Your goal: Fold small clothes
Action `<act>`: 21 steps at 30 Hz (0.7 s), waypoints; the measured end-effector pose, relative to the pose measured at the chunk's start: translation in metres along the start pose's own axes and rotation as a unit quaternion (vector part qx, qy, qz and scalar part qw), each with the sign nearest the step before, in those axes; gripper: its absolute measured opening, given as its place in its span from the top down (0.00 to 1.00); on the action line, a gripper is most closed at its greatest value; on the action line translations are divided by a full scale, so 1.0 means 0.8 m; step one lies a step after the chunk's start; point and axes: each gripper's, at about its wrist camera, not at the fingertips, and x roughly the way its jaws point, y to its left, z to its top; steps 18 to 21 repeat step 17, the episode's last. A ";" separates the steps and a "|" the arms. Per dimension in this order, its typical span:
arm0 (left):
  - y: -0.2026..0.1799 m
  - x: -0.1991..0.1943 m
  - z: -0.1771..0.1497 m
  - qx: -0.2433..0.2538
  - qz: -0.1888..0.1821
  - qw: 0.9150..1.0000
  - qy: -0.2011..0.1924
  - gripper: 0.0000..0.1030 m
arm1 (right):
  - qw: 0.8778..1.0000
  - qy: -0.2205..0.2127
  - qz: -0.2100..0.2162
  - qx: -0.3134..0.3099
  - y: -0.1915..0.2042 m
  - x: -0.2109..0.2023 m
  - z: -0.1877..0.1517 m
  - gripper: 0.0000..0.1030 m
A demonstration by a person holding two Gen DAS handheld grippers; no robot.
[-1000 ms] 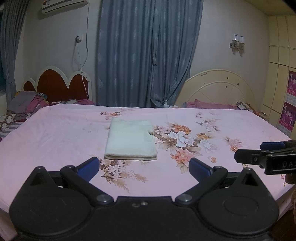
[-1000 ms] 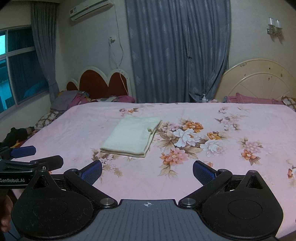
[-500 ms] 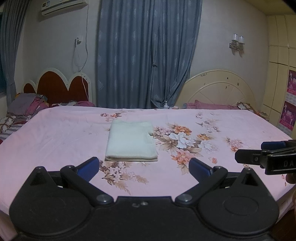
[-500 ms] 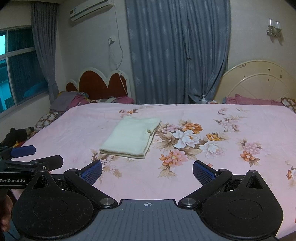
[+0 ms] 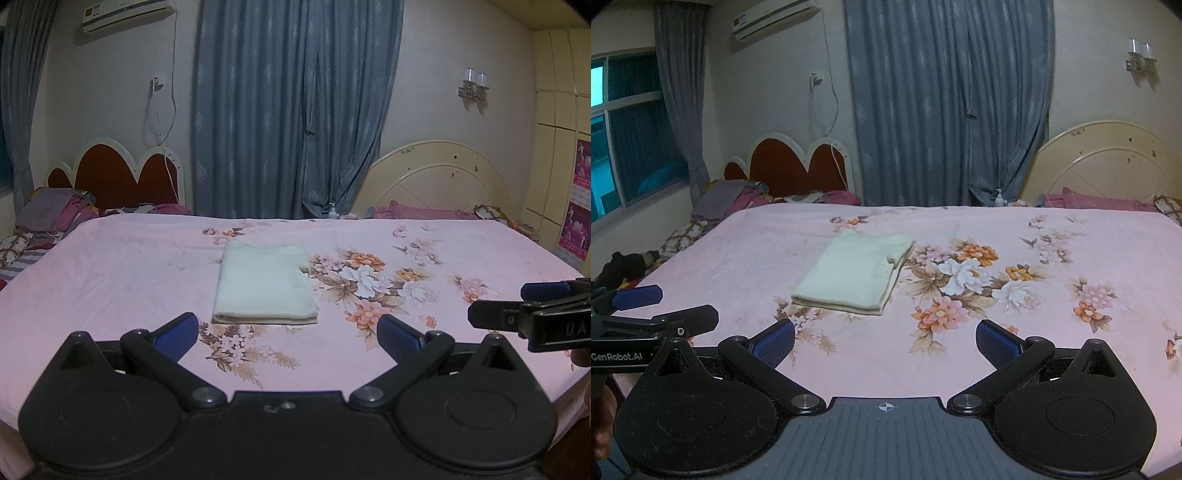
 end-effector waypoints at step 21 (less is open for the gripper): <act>0.007 0.001 0.005 0.002 -0.006 1.000 0.000 0.02 | 1.000 -0.002 0.003 -0.004 0.000 0.000 0.005 0.00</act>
